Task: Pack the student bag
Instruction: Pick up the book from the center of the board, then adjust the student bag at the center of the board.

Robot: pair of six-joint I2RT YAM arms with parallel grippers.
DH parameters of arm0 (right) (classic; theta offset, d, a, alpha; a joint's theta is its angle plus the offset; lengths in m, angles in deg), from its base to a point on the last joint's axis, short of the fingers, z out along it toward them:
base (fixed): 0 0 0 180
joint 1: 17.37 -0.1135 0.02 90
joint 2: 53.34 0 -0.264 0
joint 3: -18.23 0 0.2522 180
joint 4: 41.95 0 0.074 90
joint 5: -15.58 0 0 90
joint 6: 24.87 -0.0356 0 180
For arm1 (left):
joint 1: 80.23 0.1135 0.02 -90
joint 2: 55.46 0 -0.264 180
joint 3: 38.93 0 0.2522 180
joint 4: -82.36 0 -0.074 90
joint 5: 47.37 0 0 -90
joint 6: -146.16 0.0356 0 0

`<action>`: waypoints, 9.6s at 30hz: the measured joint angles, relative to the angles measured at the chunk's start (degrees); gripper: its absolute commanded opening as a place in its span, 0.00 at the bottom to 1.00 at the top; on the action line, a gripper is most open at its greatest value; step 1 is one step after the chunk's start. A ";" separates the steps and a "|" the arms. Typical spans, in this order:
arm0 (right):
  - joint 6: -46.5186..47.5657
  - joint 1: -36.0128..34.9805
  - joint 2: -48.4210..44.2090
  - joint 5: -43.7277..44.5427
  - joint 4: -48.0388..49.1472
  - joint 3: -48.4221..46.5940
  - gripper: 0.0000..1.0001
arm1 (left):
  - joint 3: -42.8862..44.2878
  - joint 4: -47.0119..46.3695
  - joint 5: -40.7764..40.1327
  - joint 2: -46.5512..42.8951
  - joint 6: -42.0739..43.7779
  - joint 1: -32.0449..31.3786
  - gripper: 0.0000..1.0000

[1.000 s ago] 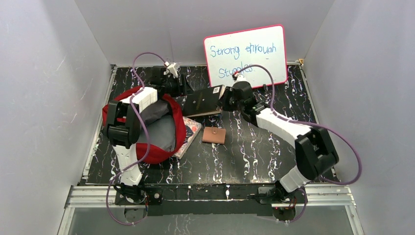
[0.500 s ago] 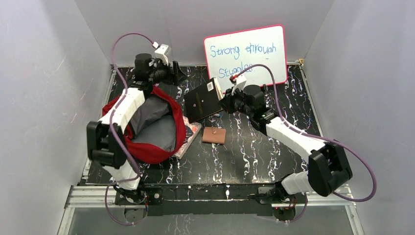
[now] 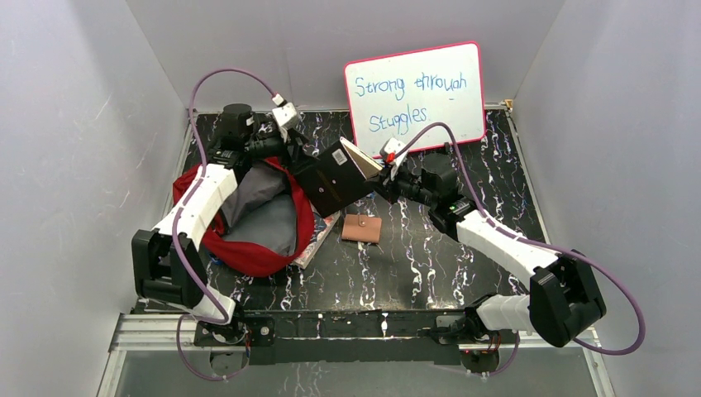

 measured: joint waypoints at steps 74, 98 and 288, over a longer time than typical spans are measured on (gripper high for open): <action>-73.79 0.09 -15.37 23.93 -22.32 -2.40 0.76 | -25.83 -19.45 -14.69 -18.84 30.08 -19.32 0.00; -94.27 1.33 -12.96 18.40 -24.74 0.37 0.87 | -37.05 -30.53 -36.94 -18.56 52.50 -33.00 0.00; -55.84 15.26 -21.22 32.39 -26.99 3.23 0.00 | 5.66 32.98 -62.45 2.34 -30.40 -5.92 0.59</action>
